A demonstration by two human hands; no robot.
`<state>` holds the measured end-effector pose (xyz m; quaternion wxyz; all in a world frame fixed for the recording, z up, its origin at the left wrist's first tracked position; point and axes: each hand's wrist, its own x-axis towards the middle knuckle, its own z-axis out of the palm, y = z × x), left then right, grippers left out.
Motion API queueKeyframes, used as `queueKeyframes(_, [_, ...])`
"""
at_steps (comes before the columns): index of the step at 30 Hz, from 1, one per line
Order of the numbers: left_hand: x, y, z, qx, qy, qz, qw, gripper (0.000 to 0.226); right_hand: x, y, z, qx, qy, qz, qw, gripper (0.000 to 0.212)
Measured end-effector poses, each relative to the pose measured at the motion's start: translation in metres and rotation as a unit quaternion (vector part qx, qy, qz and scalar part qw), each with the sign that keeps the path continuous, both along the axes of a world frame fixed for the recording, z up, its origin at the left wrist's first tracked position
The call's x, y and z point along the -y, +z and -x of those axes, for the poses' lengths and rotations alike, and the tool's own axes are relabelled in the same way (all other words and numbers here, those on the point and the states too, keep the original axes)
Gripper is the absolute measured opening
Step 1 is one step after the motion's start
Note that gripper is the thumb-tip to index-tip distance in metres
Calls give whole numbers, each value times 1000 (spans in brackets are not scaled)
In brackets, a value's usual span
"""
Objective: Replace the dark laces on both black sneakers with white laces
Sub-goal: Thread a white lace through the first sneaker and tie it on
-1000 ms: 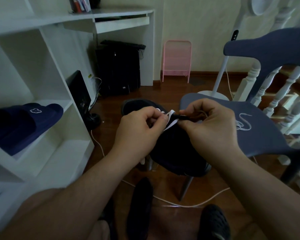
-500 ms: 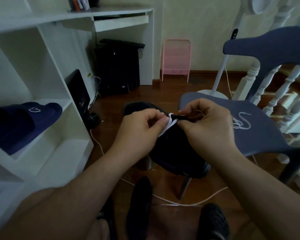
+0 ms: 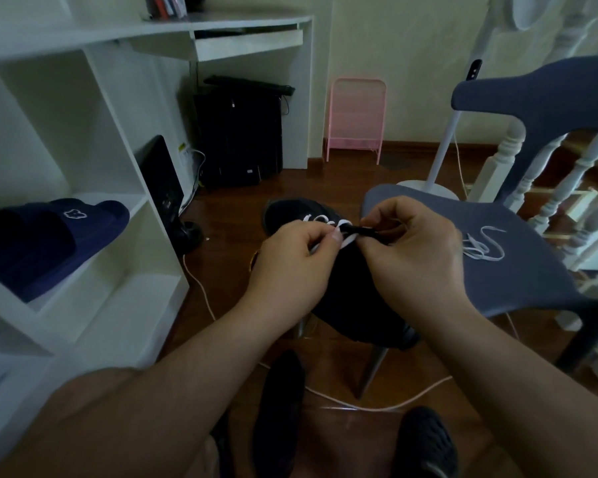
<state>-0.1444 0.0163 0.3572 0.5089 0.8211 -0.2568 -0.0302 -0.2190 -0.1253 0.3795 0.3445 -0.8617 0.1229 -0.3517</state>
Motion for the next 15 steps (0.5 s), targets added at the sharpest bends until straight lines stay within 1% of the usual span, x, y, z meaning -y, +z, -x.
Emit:
queueKeyframes(2, [3, 3, 4, -140, -10, 99, 985, 28, -1, -2, -1, 9, 0, -4, 1000, 20])
queueKeyframes(3, [5, 4, 5, -189, -14, 132, 973, 30, -2, -2, -2, 12, -1, -7, 1000, 21])
queueKeyframes(4, [5, 6, 6, -214, -18, 151, 965, 32, -3, -3, -2, 14, -1, -9, 1000, 21])
queueKeyframes(5, [5, 6, 6, -222, -23, 160, 962, 33, -4, -3, -3, 16, -2, -11, 1000, 21])
queueKeyframes(7, [5, 6, 5, -207, -38, 160, 964, 33, -4, -2, -4, 16, -4, -14, 1000, 19])
queueKeyframes(12, [2, 4, 1, -128, -62, 98, 985, 29, -3, -2, -4, 3, 10, -9, 1000, 26])
queueKeyframes(15, [1, 4, 2, -126, -52, 110, 985, 30, -3, -4, -5, 1, 18, 2, 1000, 28])
